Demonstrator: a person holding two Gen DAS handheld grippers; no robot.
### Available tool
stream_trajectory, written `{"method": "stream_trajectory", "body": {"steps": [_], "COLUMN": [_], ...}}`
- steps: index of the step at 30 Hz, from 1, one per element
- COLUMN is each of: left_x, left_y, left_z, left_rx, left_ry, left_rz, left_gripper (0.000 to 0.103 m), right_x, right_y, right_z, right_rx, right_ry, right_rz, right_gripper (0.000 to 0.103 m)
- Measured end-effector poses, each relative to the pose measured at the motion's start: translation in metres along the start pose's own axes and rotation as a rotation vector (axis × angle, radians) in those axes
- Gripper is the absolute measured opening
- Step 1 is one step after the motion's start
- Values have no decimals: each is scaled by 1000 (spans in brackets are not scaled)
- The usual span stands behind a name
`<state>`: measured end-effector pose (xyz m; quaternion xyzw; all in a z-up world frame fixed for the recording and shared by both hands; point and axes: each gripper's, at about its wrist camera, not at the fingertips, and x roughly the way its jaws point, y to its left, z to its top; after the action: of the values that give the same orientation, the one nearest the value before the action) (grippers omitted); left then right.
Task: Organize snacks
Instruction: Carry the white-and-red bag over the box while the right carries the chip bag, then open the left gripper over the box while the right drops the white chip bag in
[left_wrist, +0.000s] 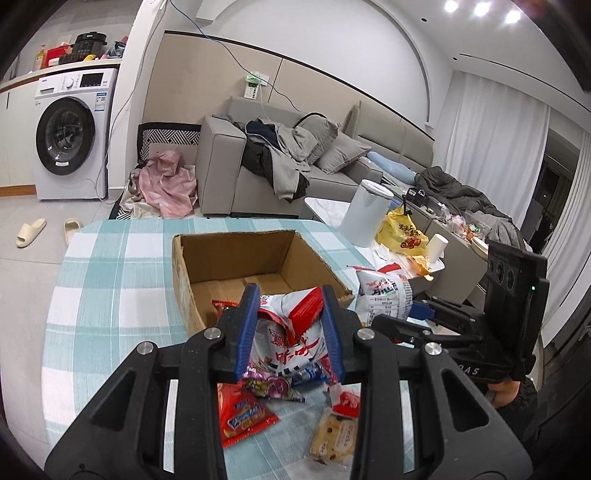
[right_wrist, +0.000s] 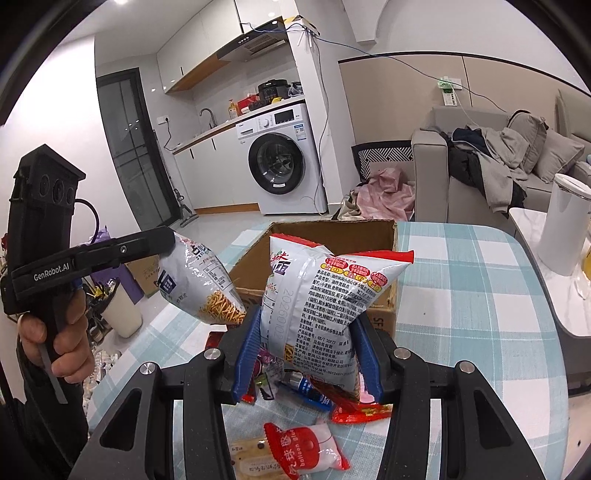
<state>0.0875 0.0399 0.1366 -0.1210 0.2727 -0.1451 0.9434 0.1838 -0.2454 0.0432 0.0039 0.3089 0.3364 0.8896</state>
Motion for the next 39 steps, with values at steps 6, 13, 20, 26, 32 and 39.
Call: {"method": "stream_trajectory", "body": {"steps": [6, 13, 20, 26, 32, 39], "left_x": [10, 20, 24, 28, 42, 70], "left_y": [-1, 8, 15, 18, 30, 35], "left_z": [7, 19, 34, 51, 59, 55], "left_rx": [-7, -20, -26, -33, -55, -53], "left_ry": [6, -12, -32, -56, -59, -52], "left_rz": [-3, 8, 3, 8, 27, 79], "left_gripper": [29, 29, 29, 29, 29, 29], "right_x": [3, 1, 1, 7, 17, 37], "right_y": [-2, -4, -4, -3, -5, -9], "right_z": [4, 10, 20, 31, 43, 54], "right_rx": [-2, 4, 8, 9, 24, 38], "right_ry": [5, -3, -17, -21, -24, -10], "right_rz": [0, 0, -9, -11, -15, -32], "right_gripper": [48, 48, 48, 48, 48, 48]}}
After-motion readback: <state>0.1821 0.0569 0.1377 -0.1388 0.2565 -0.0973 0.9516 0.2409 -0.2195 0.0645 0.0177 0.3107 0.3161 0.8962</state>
